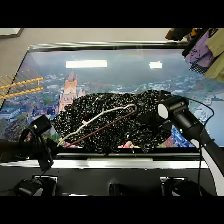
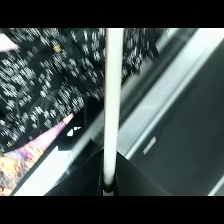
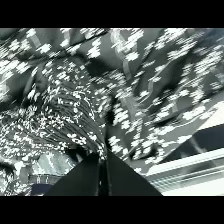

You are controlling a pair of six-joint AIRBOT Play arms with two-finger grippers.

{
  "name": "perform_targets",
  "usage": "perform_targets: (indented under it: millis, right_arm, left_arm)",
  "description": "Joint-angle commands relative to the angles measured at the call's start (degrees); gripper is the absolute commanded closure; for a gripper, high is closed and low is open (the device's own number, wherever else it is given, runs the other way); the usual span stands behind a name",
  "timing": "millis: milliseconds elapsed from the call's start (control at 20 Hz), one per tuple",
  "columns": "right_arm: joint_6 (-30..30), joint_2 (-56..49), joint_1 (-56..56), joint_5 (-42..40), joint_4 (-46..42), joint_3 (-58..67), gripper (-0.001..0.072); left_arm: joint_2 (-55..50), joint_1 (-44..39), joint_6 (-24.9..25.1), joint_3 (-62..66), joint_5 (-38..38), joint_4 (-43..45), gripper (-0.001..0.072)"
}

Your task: Fold the clothes and pants, and hang the long-sleeved shirts on hangers.

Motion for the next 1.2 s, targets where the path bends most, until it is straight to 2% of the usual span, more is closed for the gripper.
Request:
perform_targets:
  millis: [0,250,600,850,1000,1150]
  right_arm:
    - [0.5,-1.2,-2.8,2.8,-2.6,1.4,0.0672]
    - [-2.2,-1.4,-7.6,-0.3,1.9,1.4,0.0673]
    - [-1.9,-2.9,-7.6,-3.7,2.4,1.4,0.0672]
    - [-5.8,-2.5,-7.5,-4.4,8.3,1.4,0.0672]
    - [-5.8,-0.7,-7.5,-4.3,8.4,1.4,0.0672]
    - [-5.8,0.9,-7.5,-4.4,8.4,1.4,0.0672]
  left_arm:
    - [0.8,-1.6,1.7,-0.4,-2.6,1.4,0.0683]
    - [0.8,-1.6,4.3,-0.4,-2.7,-3.5,0.0683]
    - [0.7,-1.6,6.8,-0.4,-6.4,-3.9,0.0682]
    - [-2.6,-1.6,7.0,-0.4,-0.5,-3.9,0.0683]
    - [-6.0,-1.6,7.4,-0.4,2.0,-3.9,0.0682]
    - [-8.5,-1.7,10.0,-0.4,2.6,-4.5,0.0682]
